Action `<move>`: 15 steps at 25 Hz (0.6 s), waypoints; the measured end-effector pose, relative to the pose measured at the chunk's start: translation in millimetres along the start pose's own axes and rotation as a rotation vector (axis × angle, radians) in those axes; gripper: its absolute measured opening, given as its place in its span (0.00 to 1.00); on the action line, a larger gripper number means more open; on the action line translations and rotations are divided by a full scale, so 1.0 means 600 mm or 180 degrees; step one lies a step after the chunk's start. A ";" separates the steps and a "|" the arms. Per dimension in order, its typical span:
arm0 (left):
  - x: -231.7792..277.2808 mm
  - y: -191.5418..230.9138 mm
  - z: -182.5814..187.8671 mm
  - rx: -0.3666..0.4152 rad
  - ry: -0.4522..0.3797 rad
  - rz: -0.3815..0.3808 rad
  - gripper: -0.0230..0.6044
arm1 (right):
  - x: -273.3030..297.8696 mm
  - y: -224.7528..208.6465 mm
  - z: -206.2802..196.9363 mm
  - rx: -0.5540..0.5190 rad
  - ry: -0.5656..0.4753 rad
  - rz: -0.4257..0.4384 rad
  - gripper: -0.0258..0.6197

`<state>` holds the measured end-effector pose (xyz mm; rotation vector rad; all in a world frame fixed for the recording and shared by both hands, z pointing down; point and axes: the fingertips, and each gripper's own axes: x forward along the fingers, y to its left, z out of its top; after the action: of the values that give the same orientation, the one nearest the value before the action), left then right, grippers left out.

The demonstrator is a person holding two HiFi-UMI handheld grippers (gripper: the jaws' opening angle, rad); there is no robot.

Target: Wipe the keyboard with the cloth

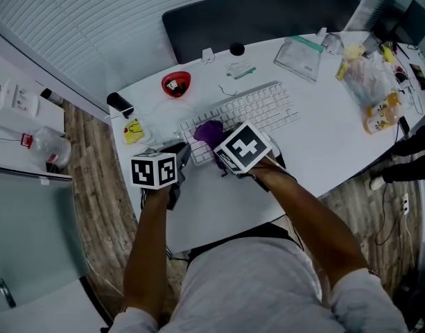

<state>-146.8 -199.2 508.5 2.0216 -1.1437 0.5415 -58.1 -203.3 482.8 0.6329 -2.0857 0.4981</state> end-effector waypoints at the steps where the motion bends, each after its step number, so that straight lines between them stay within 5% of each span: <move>1: 0.000 0.000 0.000 0.0005 0.0005 0.0001 0.15 | -0.008 -0.018 -0.007 0.0013 0.0012 -0.0050 0.18; 15: 0.000 -0.002 0.003 0.0022 0.0080 0.0030 0.15 | -0.127 -0.294 -0.136 0.0553 0.0133 -0.0649 0.18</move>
<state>-145.7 -200.2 506.7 2.0108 -1.1381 0.5748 136.9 -277.6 483.2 0.9181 -1.9260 0.5736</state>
